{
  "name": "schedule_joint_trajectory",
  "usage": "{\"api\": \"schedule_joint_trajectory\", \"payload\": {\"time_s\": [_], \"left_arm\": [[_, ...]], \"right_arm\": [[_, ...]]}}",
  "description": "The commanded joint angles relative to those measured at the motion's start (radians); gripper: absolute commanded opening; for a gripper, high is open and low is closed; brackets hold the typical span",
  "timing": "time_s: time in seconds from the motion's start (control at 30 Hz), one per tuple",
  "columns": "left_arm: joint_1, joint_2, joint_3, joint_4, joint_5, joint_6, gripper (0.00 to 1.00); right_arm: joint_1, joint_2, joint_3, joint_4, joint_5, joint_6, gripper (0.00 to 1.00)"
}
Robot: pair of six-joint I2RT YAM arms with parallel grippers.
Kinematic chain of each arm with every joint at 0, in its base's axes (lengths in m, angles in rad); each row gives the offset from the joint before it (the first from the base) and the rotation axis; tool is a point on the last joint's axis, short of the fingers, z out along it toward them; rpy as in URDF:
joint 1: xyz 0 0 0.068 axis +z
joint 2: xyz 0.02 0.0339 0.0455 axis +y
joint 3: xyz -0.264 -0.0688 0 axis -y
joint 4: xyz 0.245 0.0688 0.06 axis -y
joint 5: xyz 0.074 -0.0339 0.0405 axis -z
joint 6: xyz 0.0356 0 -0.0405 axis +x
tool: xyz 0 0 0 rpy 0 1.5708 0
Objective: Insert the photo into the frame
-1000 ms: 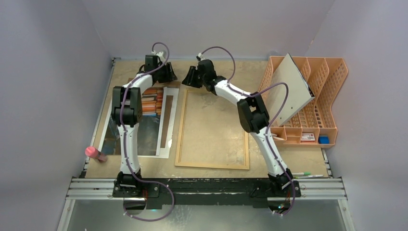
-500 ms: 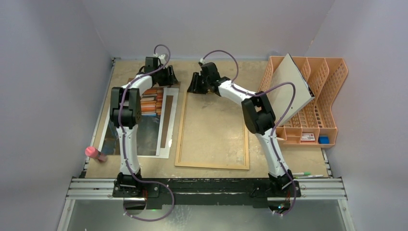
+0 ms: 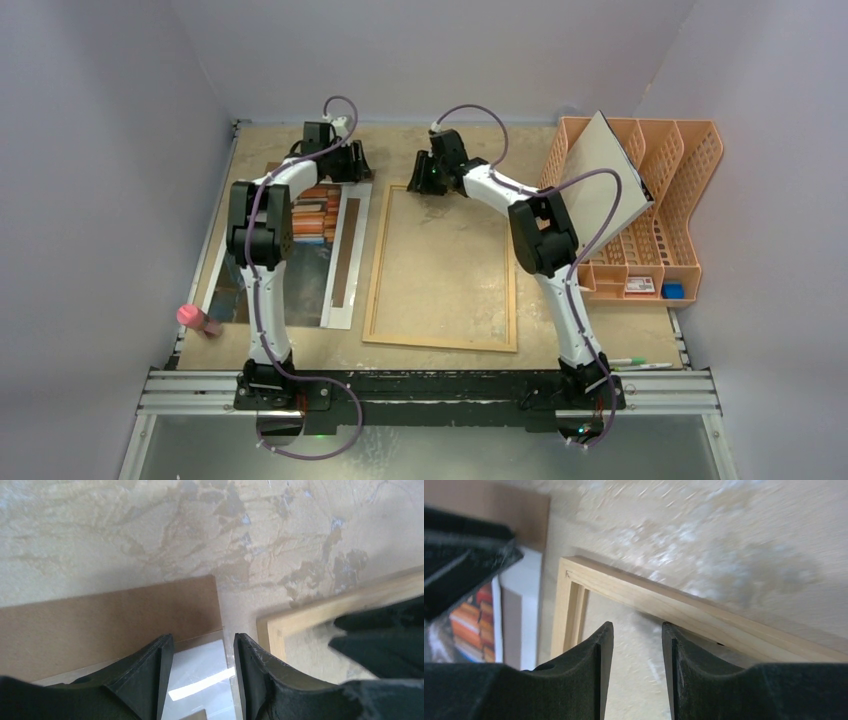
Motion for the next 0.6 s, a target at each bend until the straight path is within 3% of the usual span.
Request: {"api": "schedule_joint_trajectory", "payload": {"time_s": [0.0,0.23,0.57], "left_arm": [[-0.034,-0.049,-0.103,-0.052,-0.008,0.004,0.51],[-0.045,-0.096,-0.176,-0.041,-0.012,-0.010,0.51],[-0.044,-0.191,-0.137,0.017,0.005,-0.130,0.52]], "right_arm": [[-0.044,0.019,0.054,-0.043,0.135,-0.049,0.44],[-0.087,0.012,0.063,-0.072,0.208,-0.060,0.44],[-0.058,-0.074,0.066,0.021,-0.083,-0.026,0.46]]}}
